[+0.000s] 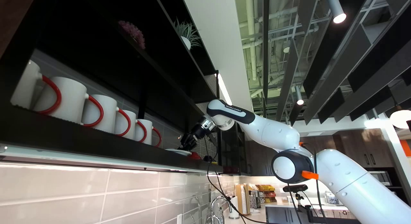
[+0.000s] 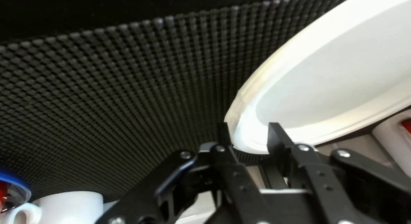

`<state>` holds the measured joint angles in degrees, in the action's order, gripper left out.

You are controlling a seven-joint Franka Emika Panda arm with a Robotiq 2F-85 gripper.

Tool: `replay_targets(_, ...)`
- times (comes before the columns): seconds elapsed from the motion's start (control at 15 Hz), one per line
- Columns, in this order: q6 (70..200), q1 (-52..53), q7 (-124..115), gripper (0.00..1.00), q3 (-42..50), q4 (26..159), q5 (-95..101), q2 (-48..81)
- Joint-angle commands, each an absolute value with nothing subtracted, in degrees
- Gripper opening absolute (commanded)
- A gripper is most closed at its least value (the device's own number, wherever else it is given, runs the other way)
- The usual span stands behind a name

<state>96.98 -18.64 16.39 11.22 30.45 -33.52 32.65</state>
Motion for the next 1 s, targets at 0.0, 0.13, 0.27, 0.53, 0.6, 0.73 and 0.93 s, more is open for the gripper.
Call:
replay_targets(0.0, 96.9, -18.3, 15.5, 0.69, 11.6, 29.1, -32.7, 33.1)
replay_targets(0.13, 96.9, -18.2, 15.6, 0.68, 11.6, 29.1, -32.6, 33.1)
replay_targets(0.27, 96.9, -18.2, 15.6, 0.51, 11.6, 29.2, -32.7, 33.2)
replay_targets(0.53, 96.8, -18.1, 15.6, 0.27, 11.6, 29.2, -32.6, 33.2)
replay_targets(0.6, 96.8, -18.1, 15.6, 0.25, 11.6, 29.2, -32.7, 33.2)
replay_targets(0.73, 96.8, -18.2, 15.6, 0.24, 11.6, 29.2, -32.7, 33.2)
replay_targets(0.93, 96.8, -18.2, 15.6, 0.55, 11.6, 29.2, -32.6, 33.2)
